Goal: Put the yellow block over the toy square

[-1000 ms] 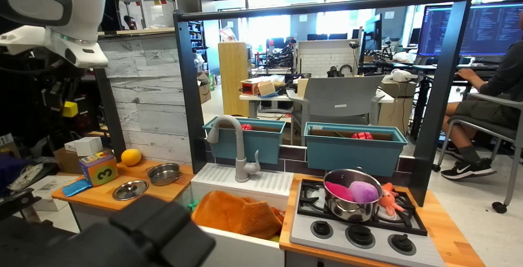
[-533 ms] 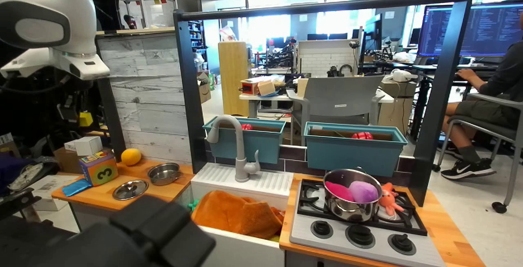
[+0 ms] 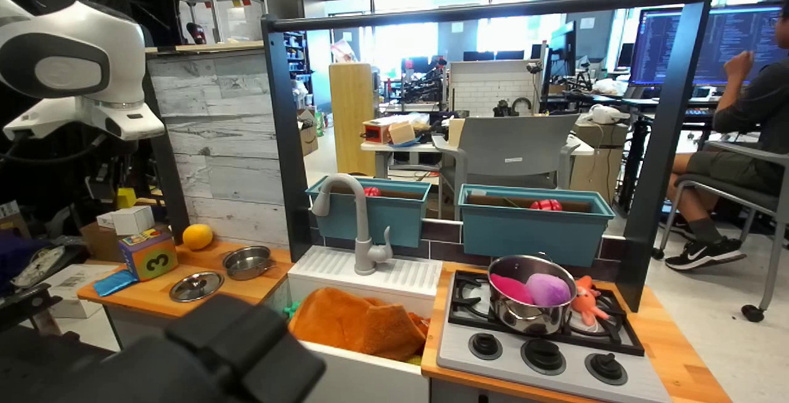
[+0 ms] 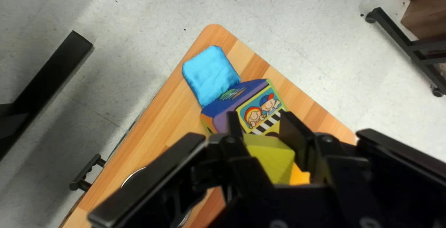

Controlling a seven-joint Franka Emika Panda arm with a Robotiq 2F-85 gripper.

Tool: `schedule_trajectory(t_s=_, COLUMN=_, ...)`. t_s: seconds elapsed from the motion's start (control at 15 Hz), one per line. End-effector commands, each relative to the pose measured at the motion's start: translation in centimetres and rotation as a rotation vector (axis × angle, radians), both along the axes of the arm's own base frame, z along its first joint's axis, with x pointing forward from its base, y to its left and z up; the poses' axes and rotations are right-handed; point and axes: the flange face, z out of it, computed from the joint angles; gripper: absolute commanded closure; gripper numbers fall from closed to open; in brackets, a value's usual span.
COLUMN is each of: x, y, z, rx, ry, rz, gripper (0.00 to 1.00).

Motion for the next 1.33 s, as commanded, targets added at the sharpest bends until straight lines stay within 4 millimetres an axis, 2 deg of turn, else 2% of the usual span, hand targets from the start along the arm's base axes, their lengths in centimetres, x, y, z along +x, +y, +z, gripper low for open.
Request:
schedule_trajectory(t_s=0.0, x=-0.2, y=2.8, z=-0.3, rx=-0.018, ry=-0.016, rz=0.032, gripper=0.99)
schedule_trajectory(t_s=0.33, x=1.1, y=4.7, z=-3.0, rx=-0.048, ry=0.001, rz=0.019, gripper=0.99)
schedule_trajectory(t_s=0.73, x=4.1, y=4.2, z=-6.3, rx=-0.080, ry=0.015, rz=-0.048, gripper=0.99)
schedule_trajectory(t_s=1.27, x=5.6, y=4.7, z=-8.6, rx=-0.088, ry=0.025, rz=-0.086, gripper=0.99)
